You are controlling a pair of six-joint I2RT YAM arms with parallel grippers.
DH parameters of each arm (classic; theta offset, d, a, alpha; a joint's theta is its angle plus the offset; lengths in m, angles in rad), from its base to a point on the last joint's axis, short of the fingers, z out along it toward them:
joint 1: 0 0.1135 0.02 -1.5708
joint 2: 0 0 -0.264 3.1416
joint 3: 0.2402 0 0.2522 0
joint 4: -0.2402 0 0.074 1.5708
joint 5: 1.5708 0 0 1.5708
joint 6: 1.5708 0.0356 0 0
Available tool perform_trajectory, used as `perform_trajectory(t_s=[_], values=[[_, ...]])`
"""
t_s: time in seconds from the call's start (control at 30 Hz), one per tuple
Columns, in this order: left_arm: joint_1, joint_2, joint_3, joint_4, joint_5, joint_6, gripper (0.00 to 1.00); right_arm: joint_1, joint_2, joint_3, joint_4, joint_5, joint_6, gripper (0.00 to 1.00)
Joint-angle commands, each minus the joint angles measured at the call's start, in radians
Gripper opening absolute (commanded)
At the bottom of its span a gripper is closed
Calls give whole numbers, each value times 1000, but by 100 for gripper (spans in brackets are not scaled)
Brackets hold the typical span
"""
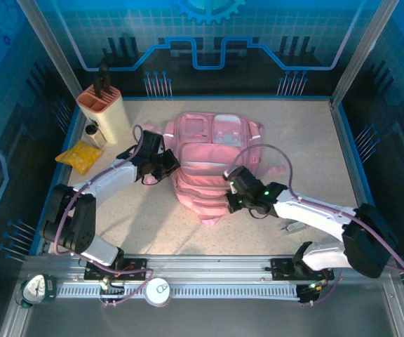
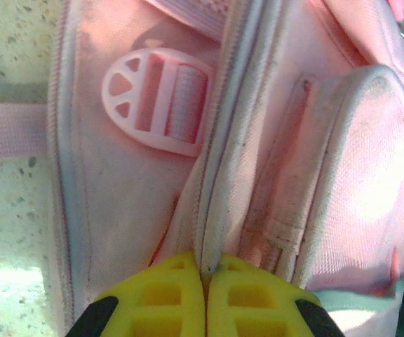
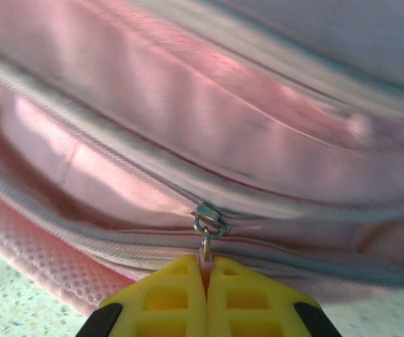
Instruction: Pack the student bag
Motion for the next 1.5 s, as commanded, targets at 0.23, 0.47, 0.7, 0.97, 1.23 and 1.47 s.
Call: perform_trajectory(t_s=[0.23, 0.47, 0.7, 0.97, 1.23, 1.47], values=[[22, 9, 78, 6, 3, 63, 26, 81, 80, 65, 48, -29, 46, 0], [-25, -203, -154, 120, 30, -92, 52, 73, 51, 35, 67, -15, 45, 0], [-218, -306, -257, 170, -96, -267, 61, 71, 54, 25, 96, -31, 58, 0], [-357, -201, -254, 277, -159, -379, 60, 71, 48, 8, 120, -49, 59, 0], [-452, -94, -206, 310, -228, -453, 65, 70, 50, -9, 146, -40, 74, 0], [-458, 22, -164, 365, -280, -456, 51, 70, 73, -1, 140, -34, 99, 0]])
